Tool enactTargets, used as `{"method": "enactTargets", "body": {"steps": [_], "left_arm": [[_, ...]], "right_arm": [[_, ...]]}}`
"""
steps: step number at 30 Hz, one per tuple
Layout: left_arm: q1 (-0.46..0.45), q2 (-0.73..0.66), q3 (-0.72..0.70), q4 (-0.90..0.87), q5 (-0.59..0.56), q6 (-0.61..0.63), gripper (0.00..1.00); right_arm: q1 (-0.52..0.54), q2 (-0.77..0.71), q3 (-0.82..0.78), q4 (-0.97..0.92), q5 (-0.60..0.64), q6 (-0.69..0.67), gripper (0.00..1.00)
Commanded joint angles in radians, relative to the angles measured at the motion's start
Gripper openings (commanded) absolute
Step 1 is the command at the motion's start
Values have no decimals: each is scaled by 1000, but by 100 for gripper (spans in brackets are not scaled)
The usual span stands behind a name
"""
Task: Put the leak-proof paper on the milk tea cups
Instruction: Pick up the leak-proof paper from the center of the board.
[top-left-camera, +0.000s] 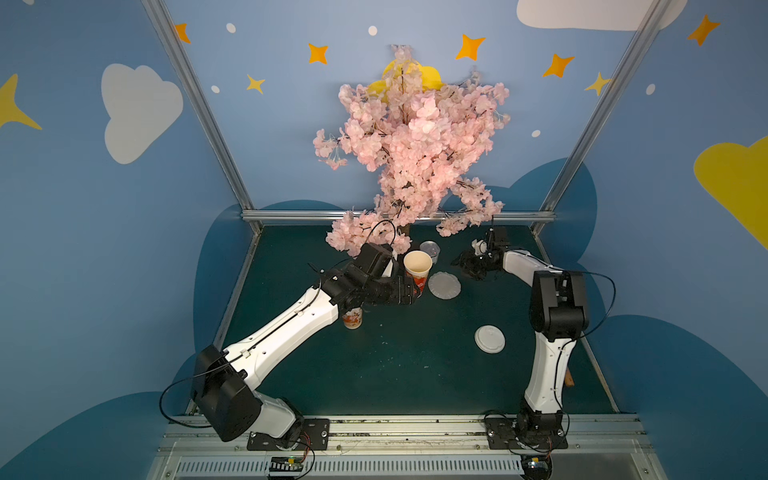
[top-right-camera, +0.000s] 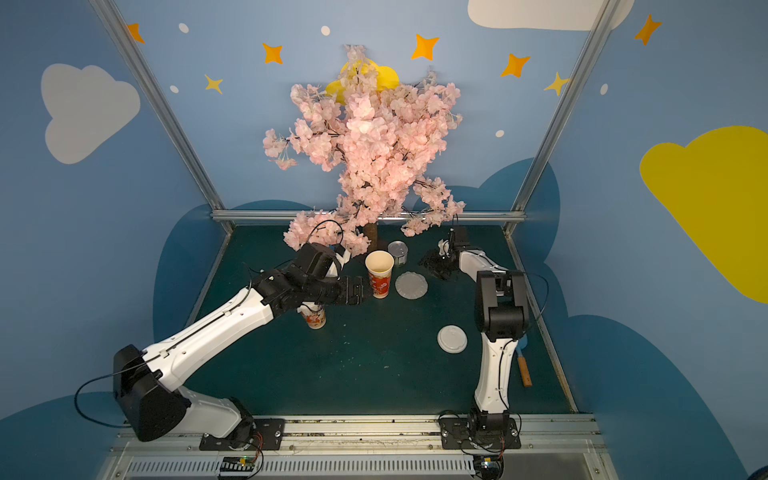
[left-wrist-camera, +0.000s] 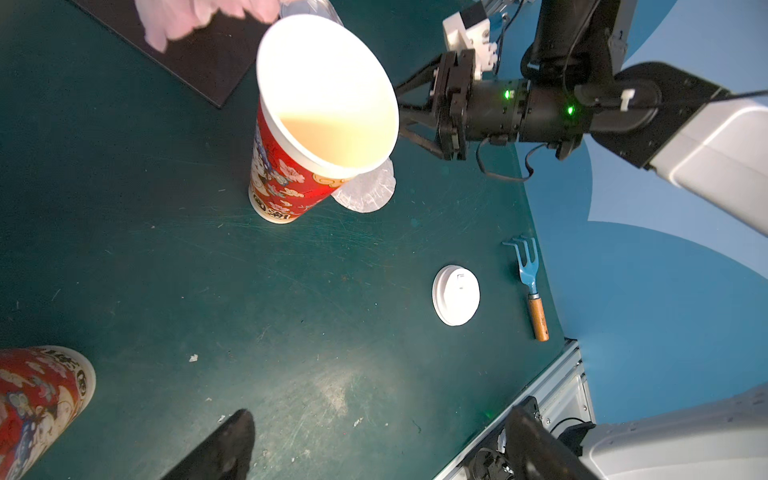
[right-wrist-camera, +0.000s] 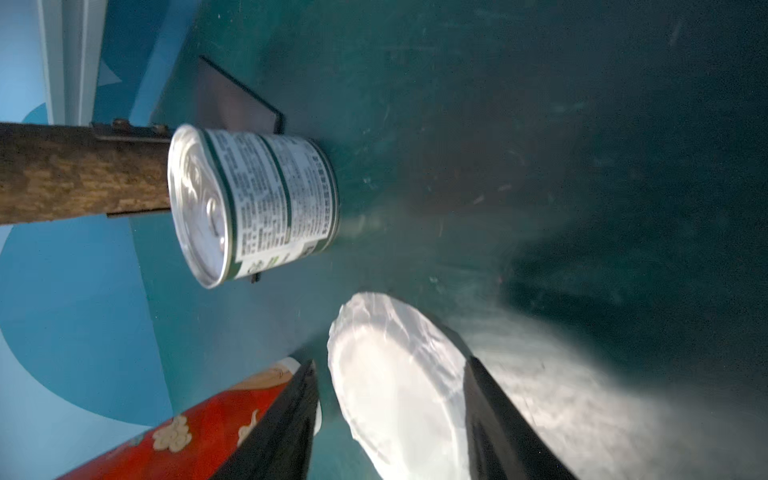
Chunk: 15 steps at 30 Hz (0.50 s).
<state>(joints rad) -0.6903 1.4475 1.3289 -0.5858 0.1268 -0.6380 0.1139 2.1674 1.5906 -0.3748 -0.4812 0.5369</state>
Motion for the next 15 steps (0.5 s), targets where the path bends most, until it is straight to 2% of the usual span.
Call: {"method": "enactTargets", "body": {"steps": [1,4,7,15], "left_arm": [[-3,14,-12,-8,-3,-9,94],[-5,16,-25,-7,-1,-16,95],[-6,14,-53,9,3,-31,95],[-34,13,-115,25,0,-63,93]], "right_arm": [[0,78,90,-96,-26,-38,59],[12,126,145,-130,-53,-55,61],[31,128,128,-136,-68,-68,61],[97,-25,-152,-41,-106,-60,55]]}}
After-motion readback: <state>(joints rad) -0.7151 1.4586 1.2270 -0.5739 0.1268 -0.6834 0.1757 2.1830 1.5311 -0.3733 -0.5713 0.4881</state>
